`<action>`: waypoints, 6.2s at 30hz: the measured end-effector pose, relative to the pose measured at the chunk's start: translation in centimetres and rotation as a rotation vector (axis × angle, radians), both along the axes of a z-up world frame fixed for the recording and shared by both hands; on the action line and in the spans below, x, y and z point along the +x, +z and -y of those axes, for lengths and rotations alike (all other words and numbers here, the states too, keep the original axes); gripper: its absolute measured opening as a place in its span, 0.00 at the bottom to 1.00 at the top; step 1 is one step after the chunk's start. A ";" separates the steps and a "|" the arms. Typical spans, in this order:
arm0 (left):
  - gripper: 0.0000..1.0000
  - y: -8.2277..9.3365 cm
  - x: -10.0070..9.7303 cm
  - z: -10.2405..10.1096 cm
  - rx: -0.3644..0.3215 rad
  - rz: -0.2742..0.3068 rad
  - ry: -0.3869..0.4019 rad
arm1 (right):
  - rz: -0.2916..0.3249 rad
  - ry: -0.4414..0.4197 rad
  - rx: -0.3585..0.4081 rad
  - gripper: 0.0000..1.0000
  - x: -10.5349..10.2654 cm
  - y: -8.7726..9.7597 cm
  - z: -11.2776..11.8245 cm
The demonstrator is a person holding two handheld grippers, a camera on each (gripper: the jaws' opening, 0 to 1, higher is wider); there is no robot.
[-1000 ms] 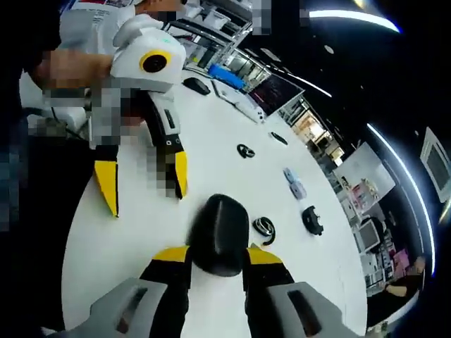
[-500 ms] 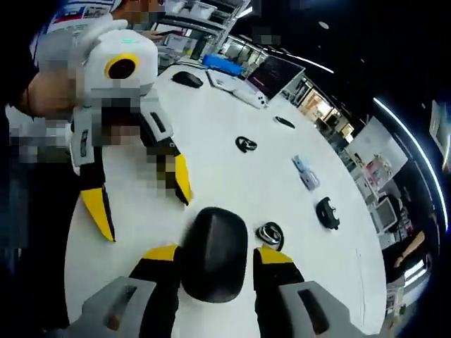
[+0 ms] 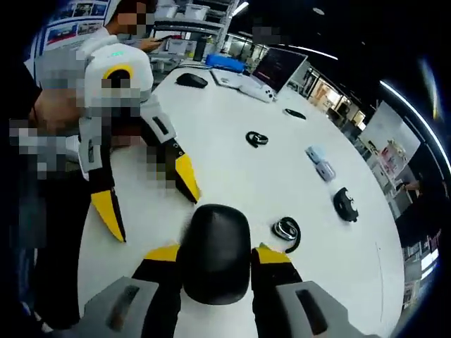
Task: Pick up the earbuds from the table and place the earbuds into the earbud case
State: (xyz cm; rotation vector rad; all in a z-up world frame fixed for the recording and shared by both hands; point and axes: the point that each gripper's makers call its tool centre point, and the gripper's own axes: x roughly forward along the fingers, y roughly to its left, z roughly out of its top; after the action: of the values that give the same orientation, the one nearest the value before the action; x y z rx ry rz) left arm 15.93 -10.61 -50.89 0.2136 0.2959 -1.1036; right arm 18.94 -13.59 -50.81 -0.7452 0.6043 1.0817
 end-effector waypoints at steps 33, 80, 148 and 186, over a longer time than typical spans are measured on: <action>0.51 -0.1 0.4 1.2 0.002 -0.002 -0.009 | -0.753 -0.156 0.574 0.35 0.5 1.8 0.1; 0.51 -0.2 0.0 1.4 -0.012 -0.027 0.017 | -0.034 -0.148 0.393 0.27 -0.9 2.1 -0.6; 0.57 0.2 -0.1 0.5 0.053 0.002 0.019 | 0.358 0.336 -0.135 0.37 -1.3 0.9 0.0; 0.48 0.1 2.9 -0.8 0.017 0.021 0.074 | 0.597 0.578 -0.247 0.07 -3.5 1.6 -3.5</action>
State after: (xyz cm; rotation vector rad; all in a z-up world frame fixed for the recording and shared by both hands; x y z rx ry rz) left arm 18.84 -9.79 -50.82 0.2279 0.2921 -1.0252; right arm 15.42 -10.08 -49.26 -1.4482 -0.0048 1.2325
